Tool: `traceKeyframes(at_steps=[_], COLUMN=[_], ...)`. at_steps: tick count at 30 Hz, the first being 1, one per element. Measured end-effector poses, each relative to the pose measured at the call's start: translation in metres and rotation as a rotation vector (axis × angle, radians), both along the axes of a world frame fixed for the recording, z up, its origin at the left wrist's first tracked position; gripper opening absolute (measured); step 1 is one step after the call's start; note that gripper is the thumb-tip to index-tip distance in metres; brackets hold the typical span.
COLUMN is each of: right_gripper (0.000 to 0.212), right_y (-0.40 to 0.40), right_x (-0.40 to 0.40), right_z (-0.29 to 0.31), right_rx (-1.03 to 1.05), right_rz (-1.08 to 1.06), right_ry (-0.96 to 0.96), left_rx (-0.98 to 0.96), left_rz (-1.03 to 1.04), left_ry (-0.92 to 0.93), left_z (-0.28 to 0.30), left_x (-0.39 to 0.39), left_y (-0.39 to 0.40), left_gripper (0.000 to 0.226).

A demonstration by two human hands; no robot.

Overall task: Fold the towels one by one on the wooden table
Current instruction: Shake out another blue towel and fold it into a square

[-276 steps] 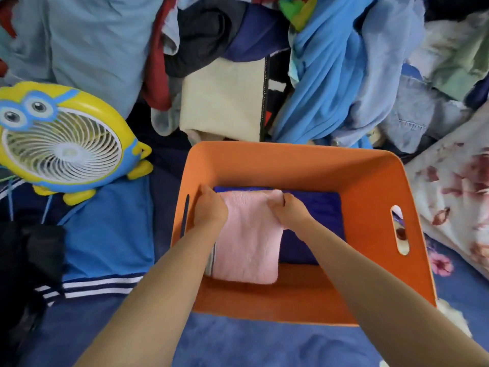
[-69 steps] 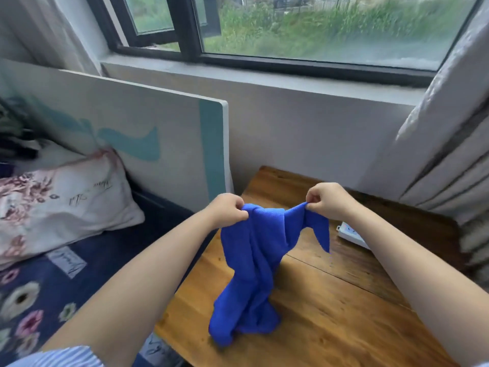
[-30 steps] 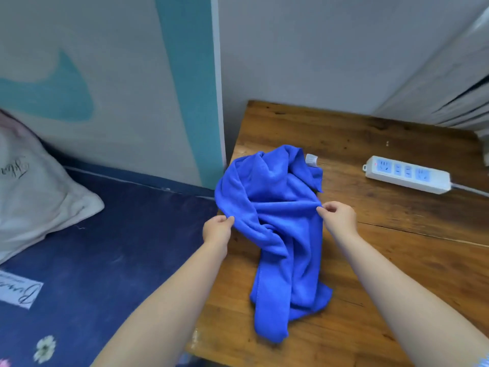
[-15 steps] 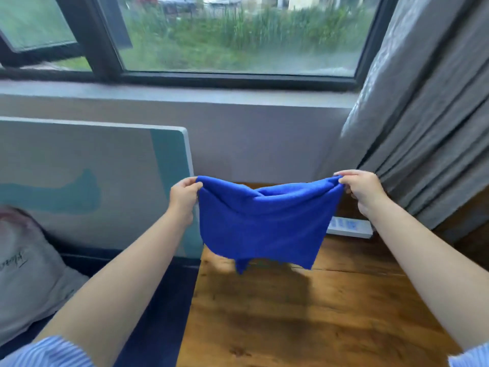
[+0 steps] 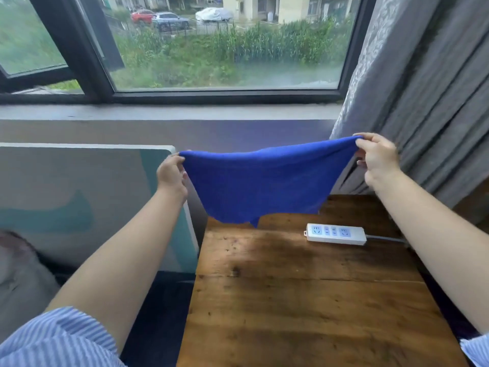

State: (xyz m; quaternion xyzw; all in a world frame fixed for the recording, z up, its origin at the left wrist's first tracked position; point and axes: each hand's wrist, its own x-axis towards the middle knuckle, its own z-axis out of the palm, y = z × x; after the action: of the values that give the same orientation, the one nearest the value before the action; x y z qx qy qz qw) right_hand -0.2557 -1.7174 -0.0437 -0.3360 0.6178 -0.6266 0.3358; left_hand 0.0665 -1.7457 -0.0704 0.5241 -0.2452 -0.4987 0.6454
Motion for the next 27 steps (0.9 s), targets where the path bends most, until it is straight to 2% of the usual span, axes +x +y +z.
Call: traceKeyframes(at_steps=[2, 4, 7, 10, 12, 15, 17, 19, 21, 24, 27], right_gripper=[0.033, 0.034, 0.035, 0.034, 0.035, 0.032, 0.035, 0.033, 0.028, 0.012, 0.033], right_y=[0.016, 0.036, 0.072, 0.109, 0.134, 0.172, 0.195, 0.213, 0.226, 0.238, 0.238], right_x=[0.0, 0.002, 0.003, -0.002, -0.002, 0.006, 0.011, 0.014, 0.019, 0.031, 0.041], right_z=[-0.027, -0.06, -0.116, -0.169, -0.205, -0.248, -0.267, -0.282, -0.294, -0.303, -0.307], right_rx=[0.086, 0.194, 0.354, 0.679, 0.865, 1.104, 1.199, 1.244, 1.291, 1.393, 1.529], right_rz=[0.026, 0.032, 0.07, 0.233, 0.423, 0.691, 0.788, 0.818, 0.832, 0.841, 0.871], right_ry=[0.0, 0.04, 0.126, 0.32, 0.481, 0.732, 0.853, 0.918, 0.969, 1.069, 1.144], left_rx=[0.078, 0.196, 0.424, 0.529, 0.616, 0.694, 0.753, 0.794, 0.815, 0.794, 0.771], left_rz=[-0.051, -0.18, -0.596, -1.091, -1.261, -1.401, -1.496, -1.605, -1.691, -1.746, -1.794], left_ry=[-0.062, -0.251, -0.776, -1.062, -1.124, -1.18, -1.263, -1.347, -1.403, -1.438, -1.477], left_z=[-0.026, -0.051, -0.095, -0.141, -0.172, -0.213, -0.231, -0.249, -0.263, -0.273, -0.277], left_x=[0.006, 0.008, 0.009, 0.01, 0.013, 0.015, 0.015, 0.018, 0.023, 0.03, 0.033], left_y=[0.012, 0.021, 0.041, 0.072, 0.093, 0.12, 0.138, 0.155, 0.17, 0.184, 0.184], left_gripper=[0.034, 0.034, 0.03, 0.023, 0.027, 0.032, 0.027, 0.019, 0.032, 0.036, 0.035])
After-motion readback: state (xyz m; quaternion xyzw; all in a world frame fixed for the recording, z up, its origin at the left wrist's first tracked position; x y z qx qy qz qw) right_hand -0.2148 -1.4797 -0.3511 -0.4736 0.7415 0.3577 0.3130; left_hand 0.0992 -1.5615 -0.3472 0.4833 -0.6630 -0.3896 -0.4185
